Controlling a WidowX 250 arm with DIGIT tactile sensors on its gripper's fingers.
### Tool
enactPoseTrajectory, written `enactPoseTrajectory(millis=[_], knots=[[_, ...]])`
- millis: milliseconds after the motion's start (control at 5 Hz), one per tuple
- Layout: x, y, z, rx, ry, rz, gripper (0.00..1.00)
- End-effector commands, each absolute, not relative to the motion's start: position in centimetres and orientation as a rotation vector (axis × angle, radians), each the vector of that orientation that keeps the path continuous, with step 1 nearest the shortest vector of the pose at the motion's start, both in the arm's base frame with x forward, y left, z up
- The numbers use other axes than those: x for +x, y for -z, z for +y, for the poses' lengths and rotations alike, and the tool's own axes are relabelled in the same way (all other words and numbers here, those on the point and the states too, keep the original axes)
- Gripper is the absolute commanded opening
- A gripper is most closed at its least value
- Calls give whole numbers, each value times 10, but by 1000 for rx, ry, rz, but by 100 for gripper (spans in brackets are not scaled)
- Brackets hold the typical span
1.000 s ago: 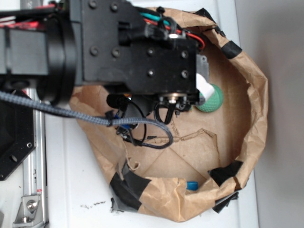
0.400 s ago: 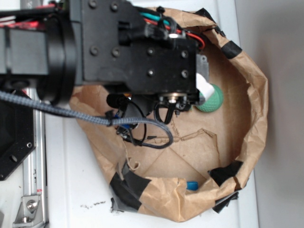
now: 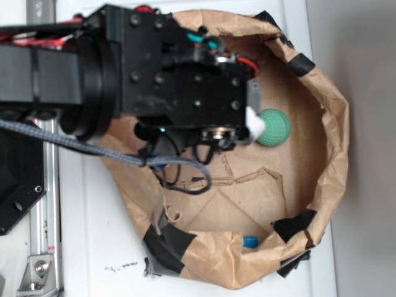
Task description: Grab the yellow duck.
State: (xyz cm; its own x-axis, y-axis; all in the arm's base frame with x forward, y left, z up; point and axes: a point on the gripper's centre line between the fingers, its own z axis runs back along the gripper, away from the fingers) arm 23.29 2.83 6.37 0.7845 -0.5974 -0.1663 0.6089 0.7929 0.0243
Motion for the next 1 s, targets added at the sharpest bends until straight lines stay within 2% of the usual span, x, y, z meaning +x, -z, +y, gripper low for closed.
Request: enactPoseTrajectory(millis=[0, 200, 400, 600, 800], knots=[[234, -56, 31, 40, 715, 110, 100], [232, -50, 28, 18, 711, 68, 100], [231, -44, 24, 45, 716, 83, 100], [234, -42, 23, 107, 673, 102, 100], [234, -42, 23, 107, 673, 102, 100]])
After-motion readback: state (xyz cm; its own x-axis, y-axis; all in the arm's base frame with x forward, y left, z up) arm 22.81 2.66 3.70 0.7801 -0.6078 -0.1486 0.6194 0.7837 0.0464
